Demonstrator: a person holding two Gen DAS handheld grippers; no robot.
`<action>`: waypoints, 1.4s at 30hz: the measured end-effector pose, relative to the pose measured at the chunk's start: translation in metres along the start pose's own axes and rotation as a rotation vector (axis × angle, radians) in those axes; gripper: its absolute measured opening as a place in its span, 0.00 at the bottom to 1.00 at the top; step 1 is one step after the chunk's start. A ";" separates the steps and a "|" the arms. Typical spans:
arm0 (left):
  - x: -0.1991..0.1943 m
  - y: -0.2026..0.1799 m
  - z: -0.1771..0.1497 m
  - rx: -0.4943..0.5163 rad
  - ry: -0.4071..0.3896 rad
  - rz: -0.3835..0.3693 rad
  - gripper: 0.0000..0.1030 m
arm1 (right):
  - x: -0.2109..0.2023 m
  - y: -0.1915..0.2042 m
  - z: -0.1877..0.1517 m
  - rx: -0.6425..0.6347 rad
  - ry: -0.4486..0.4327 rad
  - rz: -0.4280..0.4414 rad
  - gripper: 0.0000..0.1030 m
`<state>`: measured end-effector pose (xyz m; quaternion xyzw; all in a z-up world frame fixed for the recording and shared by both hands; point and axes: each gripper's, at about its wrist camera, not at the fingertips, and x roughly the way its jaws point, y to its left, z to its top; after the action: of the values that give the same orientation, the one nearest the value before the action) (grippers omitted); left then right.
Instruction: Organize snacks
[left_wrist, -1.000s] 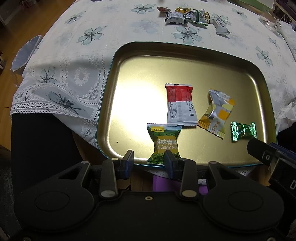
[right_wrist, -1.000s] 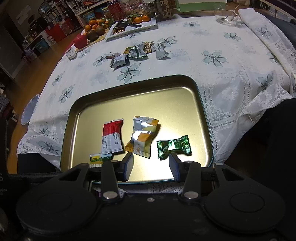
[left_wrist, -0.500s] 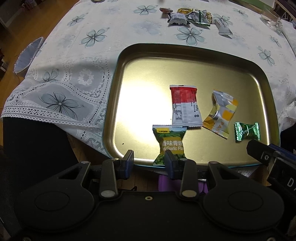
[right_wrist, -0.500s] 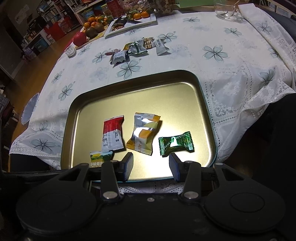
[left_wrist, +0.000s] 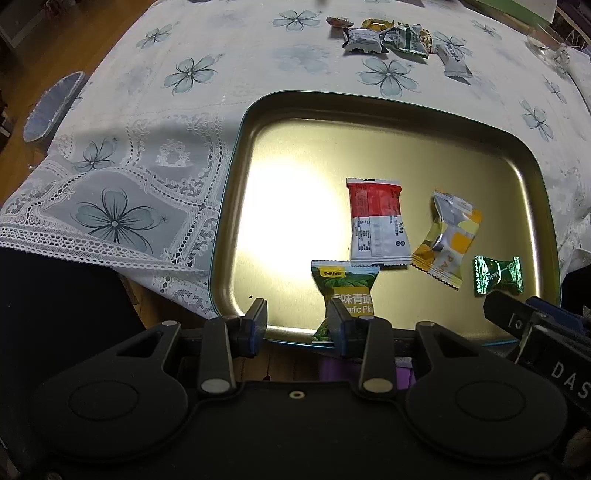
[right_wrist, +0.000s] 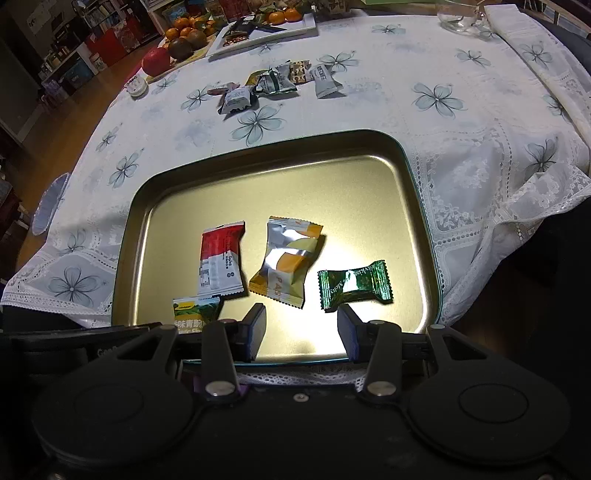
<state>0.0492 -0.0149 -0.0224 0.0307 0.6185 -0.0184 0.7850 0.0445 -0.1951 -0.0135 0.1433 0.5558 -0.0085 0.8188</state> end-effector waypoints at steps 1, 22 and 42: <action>0.000 0.001 0.001 -0.002 0.002 -0.003 0.45 | 0.000 0.000 0.001 -0.002 0.002 -0.001 0.44; 0.014 0.005 0.056 0.061 0.149 -0.031 0.45 | 0.032 -0.006 0.046 -0.020 0.127 0.070 0.44; 0.025 -0.001 0.239 0.105 0.065 -0.030 0.45 | 0.066 -0.013 0.208 -0.102 -0.018 0.022 0.44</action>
<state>0.2865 -0.0327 0.0089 0.0634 0.6420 -0.0616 0.7616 0.2565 -0.2491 -0.0056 0.1075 0.5465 0.0278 0.8301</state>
